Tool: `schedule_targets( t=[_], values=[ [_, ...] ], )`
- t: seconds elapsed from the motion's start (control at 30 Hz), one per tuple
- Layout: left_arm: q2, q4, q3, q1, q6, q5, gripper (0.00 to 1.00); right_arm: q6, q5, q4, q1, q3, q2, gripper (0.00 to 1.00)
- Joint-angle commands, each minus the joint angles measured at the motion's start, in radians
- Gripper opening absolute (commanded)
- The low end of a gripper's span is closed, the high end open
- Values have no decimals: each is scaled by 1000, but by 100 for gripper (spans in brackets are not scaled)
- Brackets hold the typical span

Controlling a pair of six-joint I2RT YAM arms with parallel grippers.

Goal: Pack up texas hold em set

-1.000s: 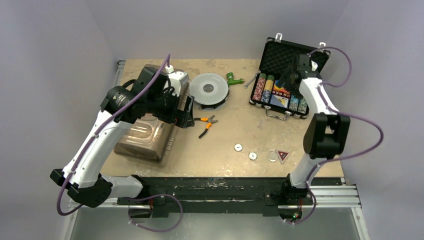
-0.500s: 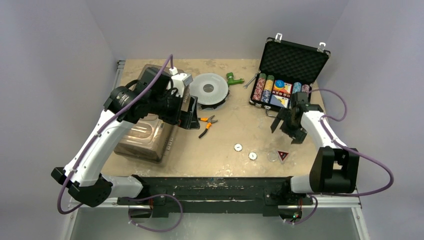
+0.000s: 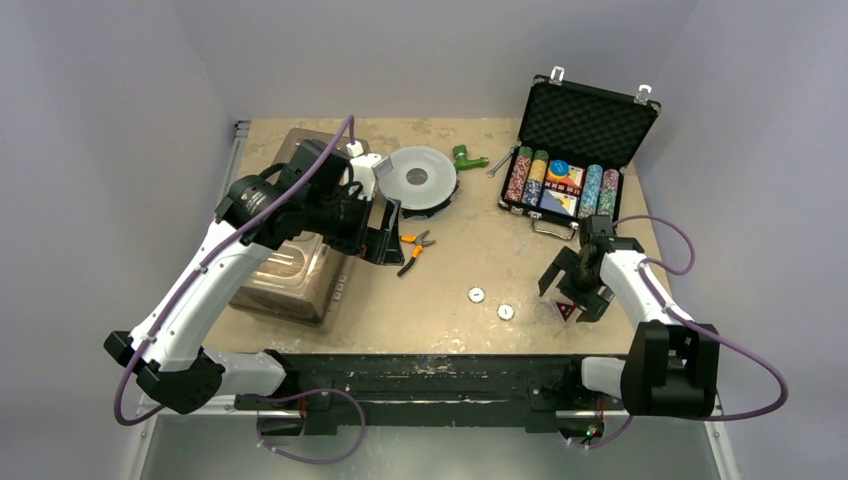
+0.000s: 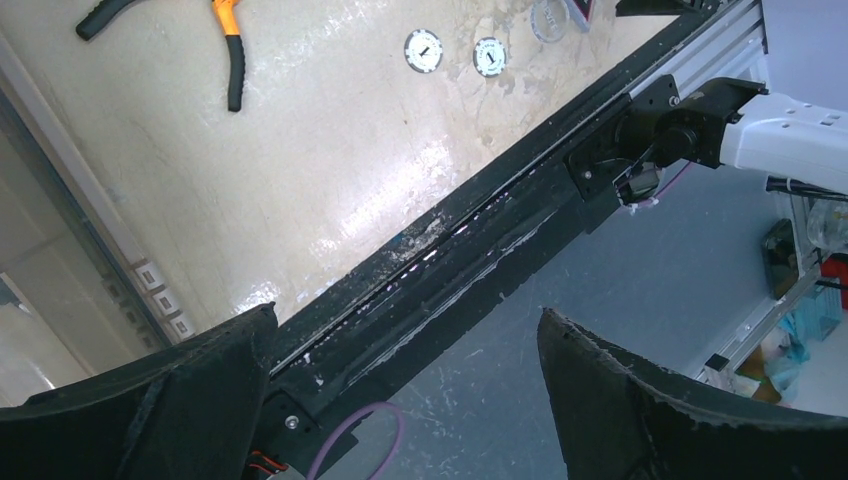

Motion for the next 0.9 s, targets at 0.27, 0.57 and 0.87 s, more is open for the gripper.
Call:
schedule_targets(
  t=[0.27,0.57,0.87],
  values=[
    [-19,14,9,-7,5,-7,98,121,47,146,-16,-92,-8,88],
    [-6,14,14,-6,4,3,98,106,73,175,-23,-83,38,83],
    [6,15,20,-6,1,12,98,99,114,187,-24,-78,82,78]
  ],
)
